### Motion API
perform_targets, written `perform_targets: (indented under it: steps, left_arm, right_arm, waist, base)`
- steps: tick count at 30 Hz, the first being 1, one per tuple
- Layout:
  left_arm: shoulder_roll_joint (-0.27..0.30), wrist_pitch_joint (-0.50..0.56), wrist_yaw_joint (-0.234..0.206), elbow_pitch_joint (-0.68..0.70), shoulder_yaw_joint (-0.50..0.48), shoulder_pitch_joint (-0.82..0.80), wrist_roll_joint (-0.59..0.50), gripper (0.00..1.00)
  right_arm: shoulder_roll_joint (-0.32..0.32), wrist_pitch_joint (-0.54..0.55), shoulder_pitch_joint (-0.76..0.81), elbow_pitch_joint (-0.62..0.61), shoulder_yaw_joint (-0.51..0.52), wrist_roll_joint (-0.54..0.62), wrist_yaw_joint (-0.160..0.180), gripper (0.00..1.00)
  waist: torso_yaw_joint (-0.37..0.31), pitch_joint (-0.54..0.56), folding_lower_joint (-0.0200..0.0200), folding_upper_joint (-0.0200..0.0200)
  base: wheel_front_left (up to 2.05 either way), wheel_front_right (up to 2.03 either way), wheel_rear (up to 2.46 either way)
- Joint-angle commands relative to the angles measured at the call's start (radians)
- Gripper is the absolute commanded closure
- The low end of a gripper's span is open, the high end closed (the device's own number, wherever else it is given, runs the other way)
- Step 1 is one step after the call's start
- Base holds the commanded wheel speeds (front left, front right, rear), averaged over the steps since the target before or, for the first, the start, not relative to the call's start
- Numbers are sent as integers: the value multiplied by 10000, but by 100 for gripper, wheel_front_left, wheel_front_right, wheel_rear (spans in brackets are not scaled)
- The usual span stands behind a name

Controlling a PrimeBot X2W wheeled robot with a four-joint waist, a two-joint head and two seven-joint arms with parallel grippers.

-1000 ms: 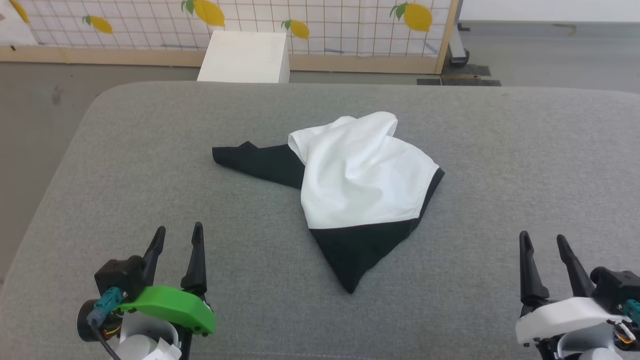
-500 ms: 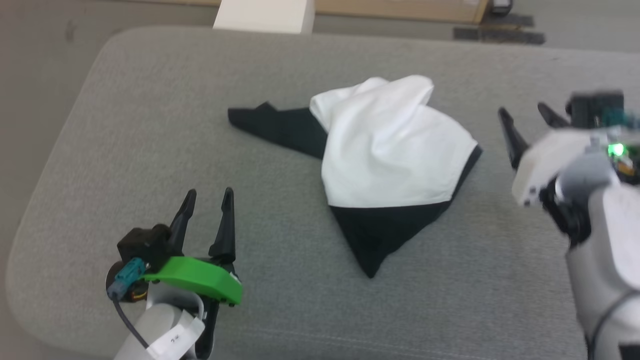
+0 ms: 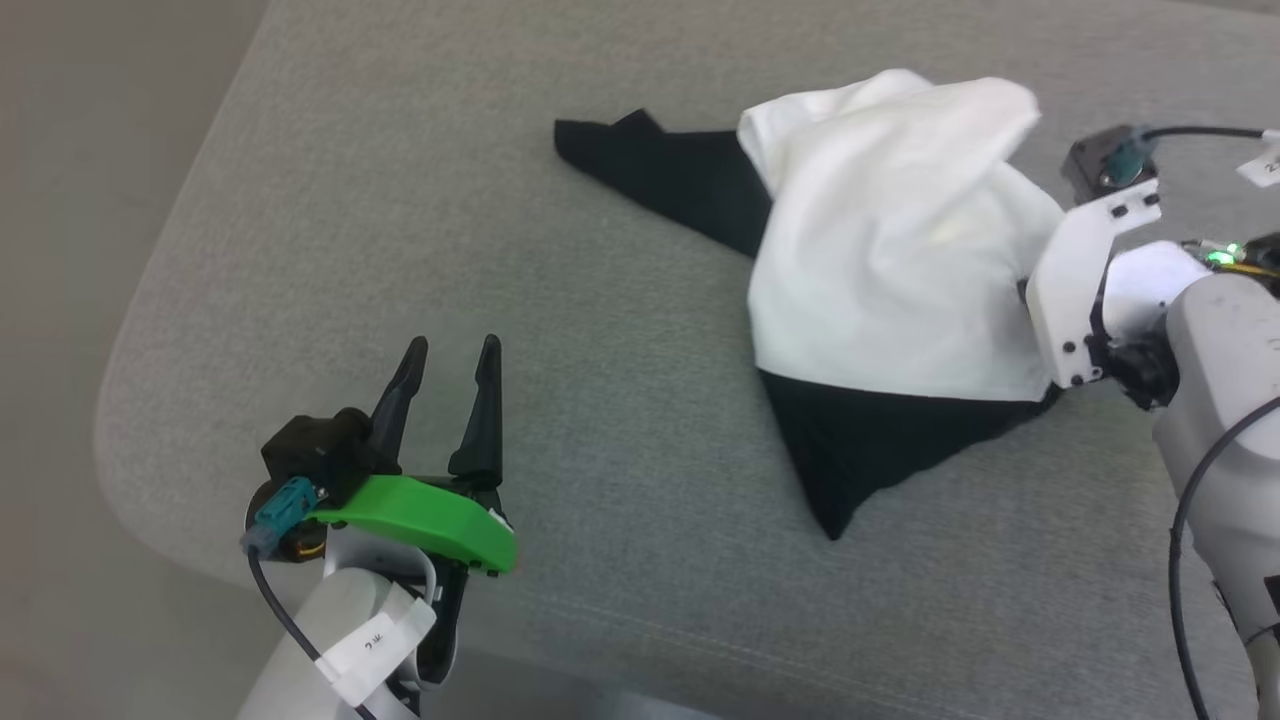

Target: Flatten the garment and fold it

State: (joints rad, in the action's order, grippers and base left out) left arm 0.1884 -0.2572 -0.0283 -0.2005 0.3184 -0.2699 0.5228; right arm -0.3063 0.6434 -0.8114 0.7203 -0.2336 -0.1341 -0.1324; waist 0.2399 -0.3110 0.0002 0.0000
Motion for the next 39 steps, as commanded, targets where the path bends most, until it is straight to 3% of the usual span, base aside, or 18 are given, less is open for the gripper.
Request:
perform_targets:
  steps: [1, 4, 5, 6, 7, 15, 20, 28, 33, 34, 35, 39]
  left_arm:
    - [-71, -43, 75, -48, -88, -118, -104, 0]
    - [-138, -44, 148, -117, -228, -65, -162, 0]
    - [-151, -44, 172, -151, -287, -31, -178, 0]
    - [-156, -44, 194, -180, -319, -4, -197, 0]
    - [-161, -44, 217, -214, -365, 22, -211, 0]
    - [-145, -44, 338, -407, -591, 255, -299, 0]
    - [-96, -38, 335, -561, -596, 570, -256, 0]
    - [65, 148, 237, -457, -604, 1040, -137, 0]
    - [97, 359, 230, -373, -496, 1130, -94, 0]
    - [102, 402, 223, -374, -478, 1161, -80, 0]
    - [108, 437, 219, -374, -469, 1187, -62, 0]
    - [143, 546, 197, -355, -448, 1299, 9, 0]
  right_arm:
    - [-31, 121, -13, 175, -163, -125, 17, 0]
    - [20, 330, 84, 383, -383, -546, 17, 0]
    - [23, 327, 87, 414, -426, -660, 17, 53]
    - [22, 248, 68, 382, -455, -764, 17, 90]
    - [12, 61, 18, 310, -423, -905, 17, 100]
    - [-182, -1604, 99, -870, 517, -2042, 17, 100]
    - [-222, -2042, 1694, -2331, 1629, -2137, 17, 100]
    - [1572, -449, 6458, -4573, 2363, -2514, 17, 100]
    - [2296, -132, 7735, -4947, 2466, -2564, 17, 100]
    - [2363, -330, 7780, -5046, 2560, -2499, 17, 78]
    - [2399, -480, 7787, -5120, 2630, -2455, 17, 0]
    - [2519, -1521, 7528, -5673, 3554, -2819, 17, 0]
  waist:
    - [360, -338, -2, 0]
    - [312, -306, -2, 0]
    - [259, -250, -2, 0]
    - [215, -198, -2, 0]
    - [140, -99, -2, 0]
    - [-552, 1106, -2, 0]
    - [-1052, 1916, -2, 0]
    - [-1743, 2522, -2, 0]
    - [-1888, 2606, -2, 0]
    - [-1910, 2642, -2, 0]
    - [-1930, 2666, -2, 0]
    - [-2005, 2800, -2, 0]
  base:
    - [0, 0, 0]
    - [0, 0, 0]
    - [0, 0, 0]
    - [0, 0, 0]
    - [0, 0, 0]
    - [0, 0, 0]
    - [0, 0, 0]
    - [0, 0, 0]
    - [0, 0, 0]
    - [0, 0, 0]
    - [0, 0, 0]
    - [0, 0, 0]
